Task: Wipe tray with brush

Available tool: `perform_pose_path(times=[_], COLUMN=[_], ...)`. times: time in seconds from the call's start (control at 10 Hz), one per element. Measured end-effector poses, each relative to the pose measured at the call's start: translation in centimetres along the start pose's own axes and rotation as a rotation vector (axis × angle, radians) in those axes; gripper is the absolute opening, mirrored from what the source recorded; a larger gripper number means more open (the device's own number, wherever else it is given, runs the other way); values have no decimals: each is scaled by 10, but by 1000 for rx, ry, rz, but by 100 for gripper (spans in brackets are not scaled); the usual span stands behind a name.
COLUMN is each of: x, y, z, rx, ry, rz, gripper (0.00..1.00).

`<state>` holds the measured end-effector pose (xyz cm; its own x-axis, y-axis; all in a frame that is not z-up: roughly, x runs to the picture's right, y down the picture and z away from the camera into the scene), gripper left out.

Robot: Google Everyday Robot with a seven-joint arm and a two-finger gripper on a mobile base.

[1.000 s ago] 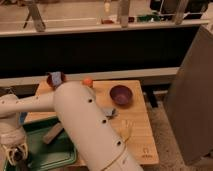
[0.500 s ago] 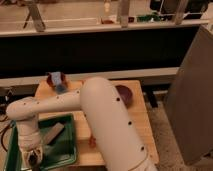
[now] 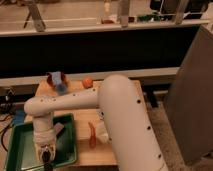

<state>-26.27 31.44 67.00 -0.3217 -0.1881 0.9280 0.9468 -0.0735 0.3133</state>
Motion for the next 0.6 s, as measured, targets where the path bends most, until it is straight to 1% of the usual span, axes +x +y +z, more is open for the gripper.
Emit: perform_pose_path(times=[0.1, 0.2, 0.4, 0.6], x=[0, 2, 13, 21], y=[11, 17, 25, 29], z=[-4, -8, -18, -20], rx=[7, 12, 21, 26], ry=[10, 20, 40, 49], rz=[28, 46, 75, 82], gripper=[0, 0, 0, 0])
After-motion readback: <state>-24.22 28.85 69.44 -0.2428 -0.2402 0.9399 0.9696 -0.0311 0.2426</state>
